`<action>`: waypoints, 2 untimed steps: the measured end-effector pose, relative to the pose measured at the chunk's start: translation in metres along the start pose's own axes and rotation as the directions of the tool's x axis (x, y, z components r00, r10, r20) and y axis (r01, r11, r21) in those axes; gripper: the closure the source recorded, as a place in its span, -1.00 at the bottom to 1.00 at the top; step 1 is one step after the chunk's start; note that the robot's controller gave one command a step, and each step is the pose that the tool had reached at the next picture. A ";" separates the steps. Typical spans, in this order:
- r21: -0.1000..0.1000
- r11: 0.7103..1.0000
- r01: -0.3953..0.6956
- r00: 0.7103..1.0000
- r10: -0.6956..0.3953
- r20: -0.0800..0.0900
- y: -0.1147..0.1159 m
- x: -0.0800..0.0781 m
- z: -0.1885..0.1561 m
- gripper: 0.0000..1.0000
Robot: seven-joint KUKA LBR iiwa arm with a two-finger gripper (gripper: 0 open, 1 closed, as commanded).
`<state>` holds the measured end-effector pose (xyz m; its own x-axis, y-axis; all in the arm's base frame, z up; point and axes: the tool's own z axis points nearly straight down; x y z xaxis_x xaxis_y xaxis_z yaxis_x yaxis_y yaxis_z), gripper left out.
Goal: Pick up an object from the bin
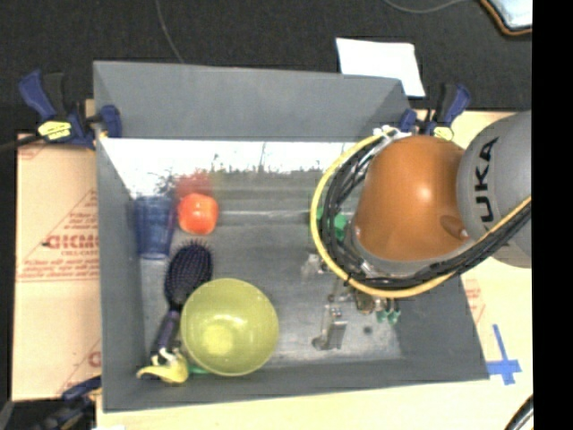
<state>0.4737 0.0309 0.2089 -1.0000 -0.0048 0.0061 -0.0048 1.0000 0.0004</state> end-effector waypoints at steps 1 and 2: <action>0.000 1.000 -0.003 1.000 0.003 0.009 0.000 -0.002 -0.004 -1.00; -0.004 0.947 -0.321 0.947 0.321 0.008 0.056 -0.042 0.109 -1.00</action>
Offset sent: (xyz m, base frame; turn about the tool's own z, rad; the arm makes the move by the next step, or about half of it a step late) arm 0.0500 0.0713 -0.1389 0.4081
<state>0.5152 0.0872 0.1000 -0.9486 0.3164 -0.0023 0.3164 0.9486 0.0028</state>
